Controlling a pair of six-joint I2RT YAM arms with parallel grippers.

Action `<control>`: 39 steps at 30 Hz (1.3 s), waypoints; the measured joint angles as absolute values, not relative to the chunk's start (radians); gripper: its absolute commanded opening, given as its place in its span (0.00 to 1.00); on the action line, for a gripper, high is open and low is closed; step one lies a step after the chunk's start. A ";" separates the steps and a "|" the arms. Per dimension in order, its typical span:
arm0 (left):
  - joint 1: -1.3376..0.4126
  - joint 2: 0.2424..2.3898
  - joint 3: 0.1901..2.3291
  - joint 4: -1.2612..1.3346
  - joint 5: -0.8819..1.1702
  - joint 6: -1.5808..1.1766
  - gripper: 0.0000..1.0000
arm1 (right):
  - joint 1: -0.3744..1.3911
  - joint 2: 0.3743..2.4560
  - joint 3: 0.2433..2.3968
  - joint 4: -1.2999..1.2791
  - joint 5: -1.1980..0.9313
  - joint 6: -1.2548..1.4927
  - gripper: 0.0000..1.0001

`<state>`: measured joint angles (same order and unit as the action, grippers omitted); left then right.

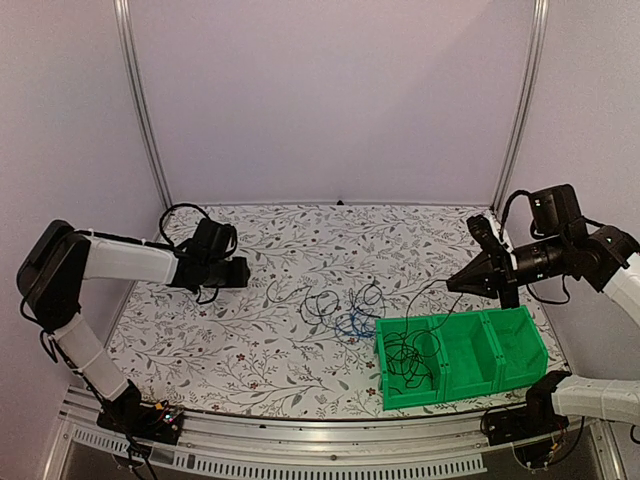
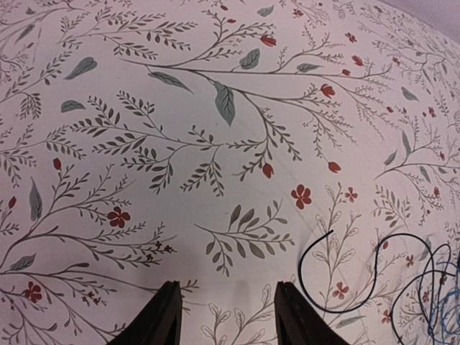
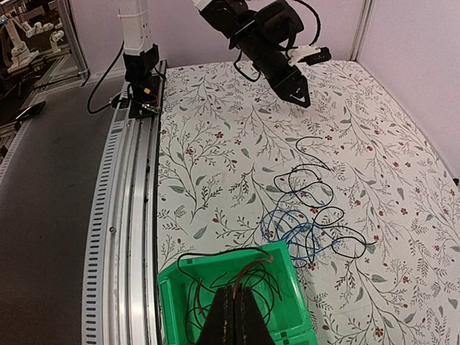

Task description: Untangle the cables

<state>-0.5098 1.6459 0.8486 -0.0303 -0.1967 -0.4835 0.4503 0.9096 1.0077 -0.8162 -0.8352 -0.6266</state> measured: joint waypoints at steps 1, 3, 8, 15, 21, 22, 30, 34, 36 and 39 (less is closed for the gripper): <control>-0.510 1.649 0.849 -0.030 -0.197 -0.484 0.44 | 0.450 0.911 1.001 -0.819 -0.834 -0.630 0.00; -0.511 1.654 0.849 -0.031 -0.197 -0.484 0.44 | 0.450 0.914 0.976 -0.824 -0.834 -0.637 0.00; -0.512 1.668 0.849 -0.030 -0.196 -0.484 0.44 | 0.451 0.936 0.945 -0.825 -0.844 -0.644 0.00; -0.513 1.678 0.849 -0.030 -0.197 -0.483 0.44 | 0.492 0.986 0.895 -0.794 -0.832 -0.649 0.00; -0.513 1.686 0.849 -0.028 -0.196 -0.484 0.44 | 0.509 1.021 0.857 -0.769 -0.810 -0.657 0.00; -0.513 1.687 0.849 -0.028 -0.196 -0.484 0.44 | 0.509 1.023 0.853 -0.765 -0.802 -0.662 0.00; -0.514 1.696 0.848 -0.023 -0.196 -0.485 0.44 | 0.510 1.040 0.802 -0.755 -0.634 -0.744 0.00; -0.516 1.705 0.843 -0.005 -0.193 -0.488 0.44 | 0.505 1.041 0.802 -0.754 -0.560 -0.780 0.00; -0.517 1.710 0.841 0.001 -0.192 -0.490 0.44 | 0.501 1.042 0.802 -0.752 -0.529 -0.792 0.00; -0.518 1.718 0.837 0.009 -0.192 -0.490 0.44 | 0.496 1.046 0.802 -0.736 -0.477 -0.809 0.00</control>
<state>-0.5182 1.7176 0.8368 0.0090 -0.1921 -0.4904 0.4965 1.0458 0.8024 -0.7361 -0.4770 -0.8093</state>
